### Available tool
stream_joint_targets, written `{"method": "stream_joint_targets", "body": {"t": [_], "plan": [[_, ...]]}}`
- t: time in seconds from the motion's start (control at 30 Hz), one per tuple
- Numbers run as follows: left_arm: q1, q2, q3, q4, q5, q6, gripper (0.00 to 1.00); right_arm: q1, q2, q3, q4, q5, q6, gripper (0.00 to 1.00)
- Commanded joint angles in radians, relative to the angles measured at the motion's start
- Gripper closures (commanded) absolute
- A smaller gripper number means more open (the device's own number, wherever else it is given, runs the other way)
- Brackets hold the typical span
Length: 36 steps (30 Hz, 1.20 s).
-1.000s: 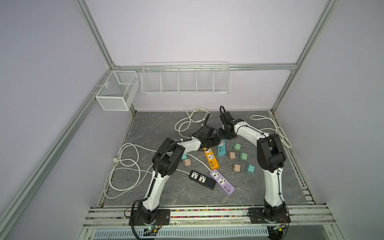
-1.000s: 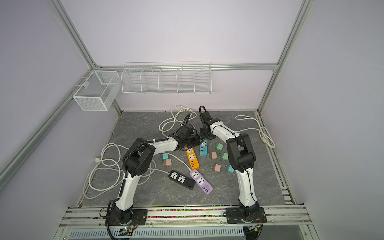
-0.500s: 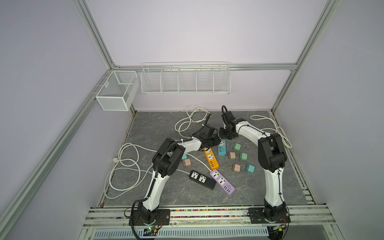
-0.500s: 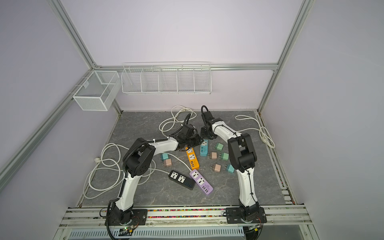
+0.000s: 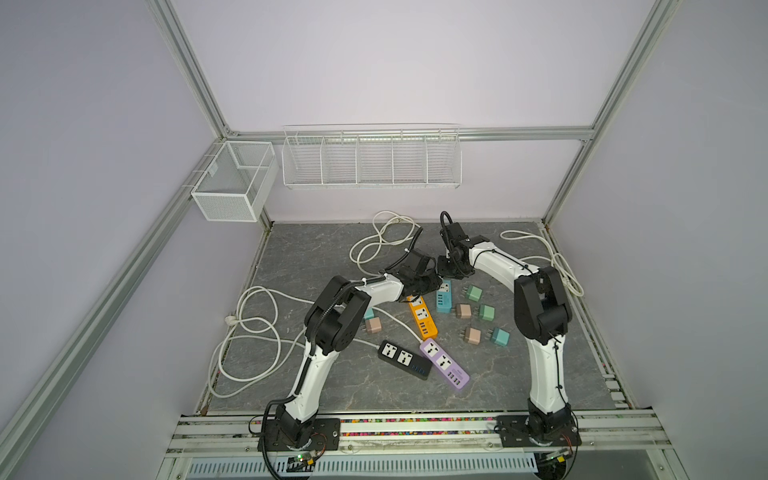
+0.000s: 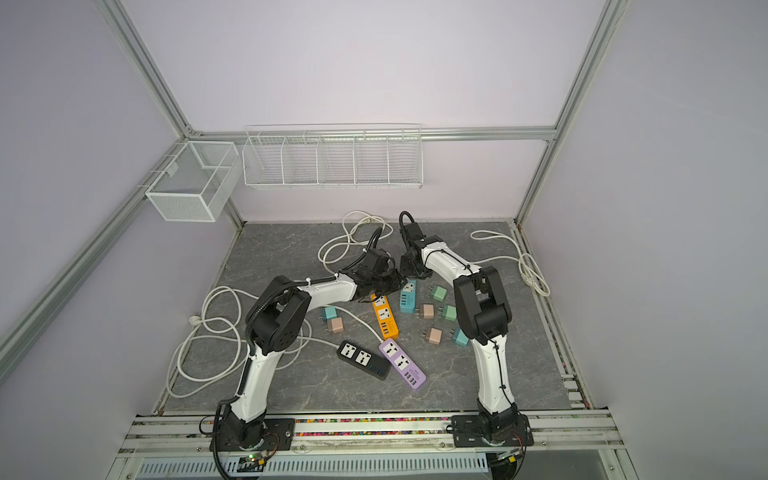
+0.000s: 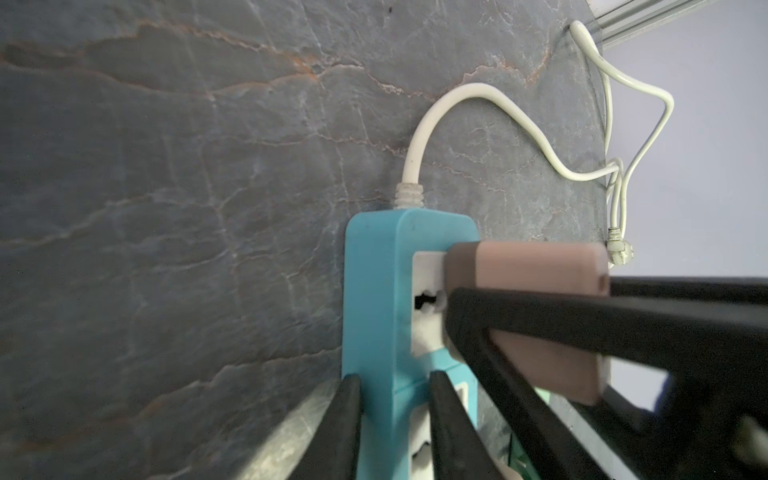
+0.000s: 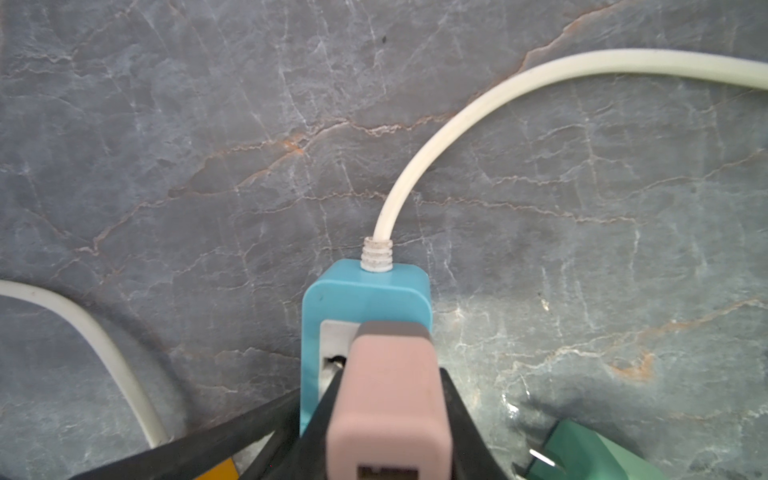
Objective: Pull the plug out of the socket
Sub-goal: 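Close right gripper on pink adapter while left holds the teal strip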
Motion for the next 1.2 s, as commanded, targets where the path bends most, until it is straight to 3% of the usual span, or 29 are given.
{"method": "stream_joint_targets", "body": {"t": [0.0, 0.13, 0.27, 0.73, 1.17], "plan": [[-0.039, 0.102, -0.024, -0.189, -0.023, 0.016, 0.72, 0.027, -0.030, 0.010, 0.030, -0.033, 0.018, 0.76], [-0.040, 0.095, -0.029, -0.201, -0.038, 0.018, 0.73, 0.035, -0.015, 0.035, 0.009, -0.022, 0.014, 0.76], [-0.040, 0.085, -0.040, -0.203, -0.037, 0.015, 0.73, -0.022, -0.050, -0.018, 0.043, -0.083, 0.048, 0.77], [-0.063, 0.072, -0.063, -0.168, -0.019, -0.034, 0.74, 0.026, -0.038, 0.028, -0.002, 0.017, 0.007, 0.79], [-0.080, 0.047, -0.121, -0.124, -0.029, -0.079, 0.75, -0.009, -0.045, -0.002, 0.025, -0.069, 0.020, 0.84]]}}
